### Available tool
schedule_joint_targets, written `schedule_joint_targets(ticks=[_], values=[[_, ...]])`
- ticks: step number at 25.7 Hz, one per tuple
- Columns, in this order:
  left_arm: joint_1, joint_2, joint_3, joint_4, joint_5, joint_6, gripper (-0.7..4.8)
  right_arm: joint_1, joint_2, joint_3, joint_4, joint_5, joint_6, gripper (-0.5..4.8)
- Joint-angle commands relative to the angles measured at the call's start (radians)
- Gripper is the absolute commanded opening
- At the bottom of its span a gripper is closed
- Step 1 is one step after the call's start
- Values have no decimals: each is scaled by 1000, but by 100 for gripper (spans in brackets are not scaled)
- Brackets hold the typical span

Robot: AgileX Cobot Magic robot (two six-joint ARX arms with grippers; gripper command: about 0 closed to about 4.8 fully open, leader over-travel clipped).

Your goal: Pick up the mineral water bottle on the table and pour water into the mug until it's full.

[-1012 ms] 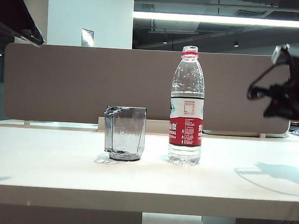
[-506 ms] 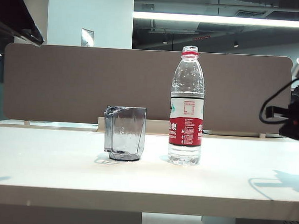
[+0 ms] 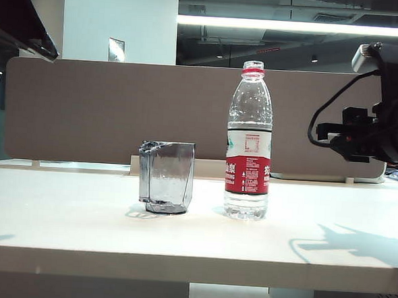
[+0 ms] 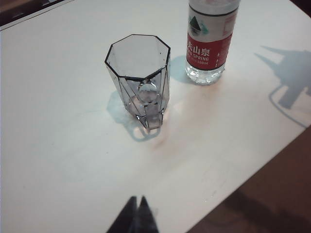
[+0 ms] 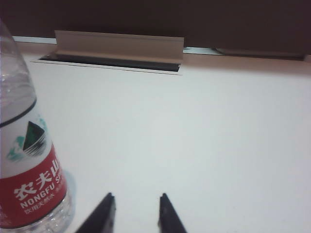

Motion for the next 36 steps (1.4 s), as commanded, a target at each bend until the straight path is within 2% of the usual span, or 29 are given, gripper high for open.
schedule_joint_targets(ticks=[1, 3, 12, 14, 18, 19, 20, 21, 22, 28, 36], values=[[1, -2, 2, 10, 0, 0, -2, 2, -2, 5, 19, 0, 86, 117], [1, -2, 2, 10, 0, 0, -3, 2, 8, 5, 33, 2, 134, 117], [2, -2, 2, 10, 0, 0, -3, 10, 180, 6, 254, -9, 132, 118], [1, -2, 2, 10, 0, 0, -3, 29, 190, 12, 253, -83, 130, 127], [1, -2, 2, 10, 0, 0, -2, 112, 190, 12, 253, -87, 67, 230], [2, -2, 2, 10, 0, 0, -2, 134, 190, 15, 252, -88, 53, 282], [1, -2, 2, 10, 0, 0, -2, 141, 190, 18, 248, -87, 49, 312], [1, -2, 2, 10, 0, 0, -2, 145, 190, 29, 239, -94, 50, 370], [1, -2, 2, 10, 0, 0, -2, 145, 190, 37, 234, -101, 50, 384], [2, -2, 2, 10, 0, 0, -3, 145, 242, 171, 125, -157, 61, 401], [1, -2, 2, 10, 0, 0, -2, 145, 391, 304, 124, -178, 71, 414]])
